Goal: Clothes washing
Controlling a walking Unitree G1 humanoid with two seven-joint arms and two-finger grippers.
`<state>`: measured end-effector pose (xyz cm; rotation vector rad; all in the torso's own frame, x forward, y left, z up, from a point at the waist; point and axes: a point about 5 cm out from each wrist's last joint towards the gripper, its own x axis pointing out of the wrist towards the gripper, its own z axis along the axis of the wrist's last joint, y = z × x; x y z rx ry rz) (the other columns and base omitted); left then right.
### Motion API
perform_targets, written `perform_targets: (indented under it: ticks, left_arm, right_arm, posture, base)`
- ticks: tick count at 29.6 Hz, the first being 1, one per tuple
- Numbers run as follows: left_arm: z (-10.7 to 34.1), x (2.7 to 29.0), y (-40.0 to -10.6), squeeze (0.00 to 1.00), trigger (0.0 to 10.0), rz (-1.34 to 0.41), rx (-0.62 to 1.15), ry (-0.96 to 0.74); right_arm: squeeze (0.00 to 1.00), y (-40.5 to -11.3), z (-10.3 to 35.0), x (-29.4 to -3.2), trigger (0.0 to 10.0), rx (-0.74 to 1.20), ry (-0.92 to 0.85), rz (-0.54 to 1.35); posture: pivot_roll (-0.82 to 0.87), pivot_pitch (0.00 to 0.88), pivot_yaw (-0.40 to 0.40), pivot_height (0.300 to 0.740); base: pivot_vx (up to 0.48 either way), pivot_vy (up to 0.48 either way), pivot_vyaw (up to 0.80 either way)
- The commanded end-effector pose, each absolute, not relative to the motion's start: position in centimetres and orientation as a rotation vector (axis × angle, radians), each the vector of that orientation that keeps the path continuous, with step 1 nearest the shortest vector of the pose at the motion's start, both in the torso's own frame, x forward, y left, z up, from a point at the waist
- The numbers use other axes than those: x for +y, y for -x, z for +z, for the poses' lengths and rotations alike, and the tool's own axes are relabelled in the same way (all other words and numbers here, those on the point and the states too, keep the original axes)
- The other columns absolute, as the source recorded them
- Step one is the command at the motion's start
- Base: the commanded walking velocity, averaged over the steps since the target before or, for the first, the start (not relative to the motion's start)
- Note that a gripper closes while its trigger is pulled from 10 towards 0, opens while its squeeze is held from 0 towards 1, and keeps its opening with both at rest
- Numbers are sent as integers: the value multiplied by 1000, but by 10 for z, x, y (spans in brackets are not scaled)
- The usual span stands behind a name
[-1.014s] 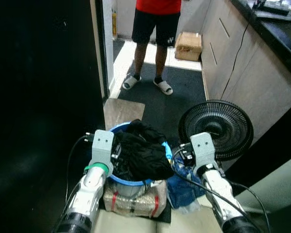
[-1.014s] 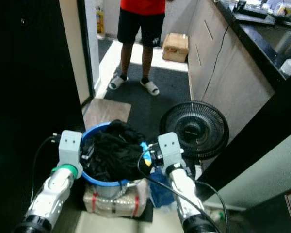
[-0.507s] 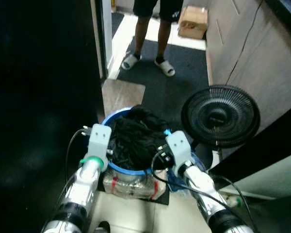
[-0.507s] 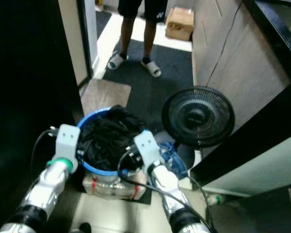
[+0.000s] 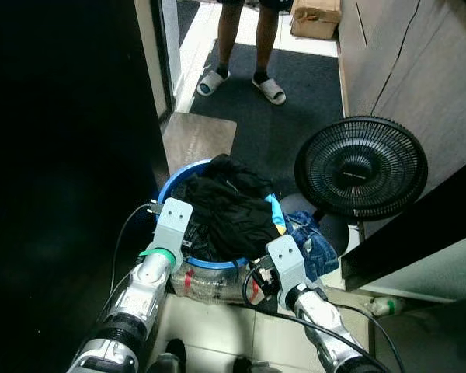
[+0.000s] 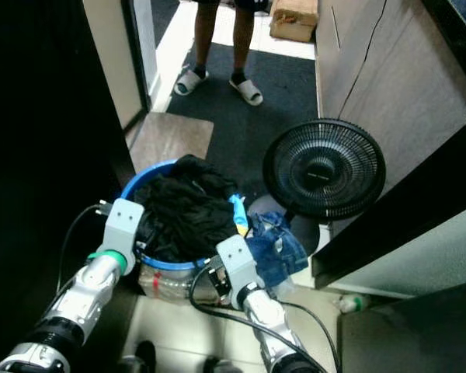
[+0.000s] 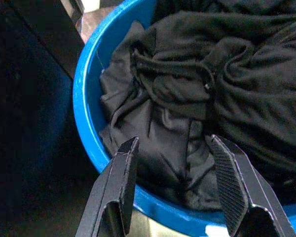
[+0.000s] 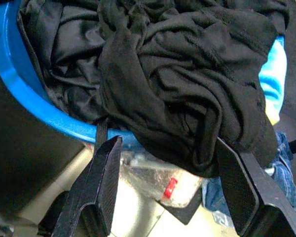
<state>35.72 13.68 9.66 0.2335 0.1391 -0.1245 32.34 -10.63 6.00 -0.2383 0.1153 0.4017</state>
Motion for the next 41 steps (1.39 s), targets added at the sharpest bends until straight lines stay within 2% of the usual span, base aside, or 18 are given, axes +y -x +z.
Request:
perform_targets:
  ticks: [1,7,16,27,30,41]
  left_arm:
    - [87,140,-353,0,10000,-127,175,-244]
    - [95,151,-355,0,10000,-88,137,-234]
    - [103,164,-350,0,10000,-28,97,-220]
    - [101,173,-337,0,10000,16,96,-212]
    - [103,180,-328,0,10000,44,95,-208]
    - [105,187,-308,0,10000,72,114,-214]
  right_arm:
    - [0,-323,55,-107,10000,140,205,376]
    - [0,-351,79,-104,10000,137,95,246]
    - [0,-376,113,-91,10000,119,66,256]
    - [0,-375,114,-69,10000,164,75,358]
    - [0,-372,108,-65,10000,195,92,383]
    - [0,-360,84,-65,10000,274,112,408]
  posture:
    - [38,362,22,740]
    - [99,363,3,740]
    - [172,369,-36,740]
    - [211,420,-61,740]
    - [245,485,-71,740]
    - [268,530,-75,740]
  base:
    - [0,0,0]
    - [0,0,0]
    - [0,0,0]
    - [0,0,0]
    - [0,0,0]
    - [0,0,0]
